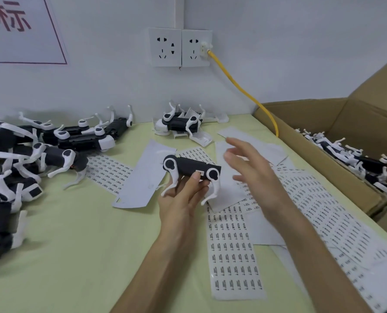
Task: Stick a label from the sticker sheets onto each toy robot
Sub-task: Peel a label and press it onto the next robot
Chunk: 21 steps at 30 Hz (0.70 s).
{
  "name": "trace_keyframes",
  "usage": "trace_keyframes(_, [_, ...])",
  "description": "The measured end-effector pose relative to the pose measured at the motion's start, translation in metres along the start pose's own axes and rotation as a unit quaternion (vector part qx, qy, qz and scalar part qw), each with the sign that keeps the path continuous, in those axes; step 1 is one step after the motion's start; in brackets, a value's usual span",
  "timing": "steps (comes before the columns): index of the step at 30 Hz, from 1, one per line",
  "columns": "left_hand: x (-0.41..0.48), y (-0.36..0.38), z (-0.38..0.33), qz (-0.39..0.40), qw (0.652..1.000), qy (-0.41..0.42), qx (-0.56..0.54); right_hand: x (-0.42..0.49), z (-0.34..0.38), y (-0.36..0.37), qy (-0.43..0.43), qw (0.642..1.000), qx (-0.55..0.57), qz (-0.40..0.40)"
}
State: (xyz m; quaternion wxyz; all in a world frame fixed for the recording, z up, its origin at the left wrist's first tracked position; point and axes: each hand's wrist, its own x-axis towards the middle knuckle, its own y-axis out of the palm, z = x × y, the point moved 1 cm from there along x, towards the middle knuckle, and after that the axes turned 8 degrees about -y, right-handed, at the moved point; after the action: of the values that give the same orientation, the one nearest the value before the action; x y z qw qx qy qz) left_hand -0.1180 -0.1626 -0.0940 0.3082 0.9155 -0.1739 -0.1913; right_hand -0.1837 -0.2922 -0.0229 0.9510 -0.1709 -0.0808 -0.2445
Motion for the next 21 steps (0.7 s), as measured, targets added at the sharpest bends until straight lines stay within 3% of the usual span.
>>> trace_keyframes(2, [-0.001,0.001,0.000,0.011,1.000,0.005,-0.002,0.019,-0.008,0.000,0.040,0.993,-0.022,0.113])
trace_keyframes(4, [0.001,0.000,-0.001,0.020,1.000,0.010,0.004,0.026,-0.020,0.005,0.057,0.983,0.008,0.176])
trace_keyframes(10, [0.003,-0.004,0.001,0.033,0.999,0.004,0.013,0.018,-0.049,0.025,-0.011,0.992,0.048,0.112])
trace_keyframes(21, [0.008,-0.009,0.003,-0.008,0.998,-0.003,0.067,0.012,-0.056,0.031,-0.035,0.990,0.034,0.136])
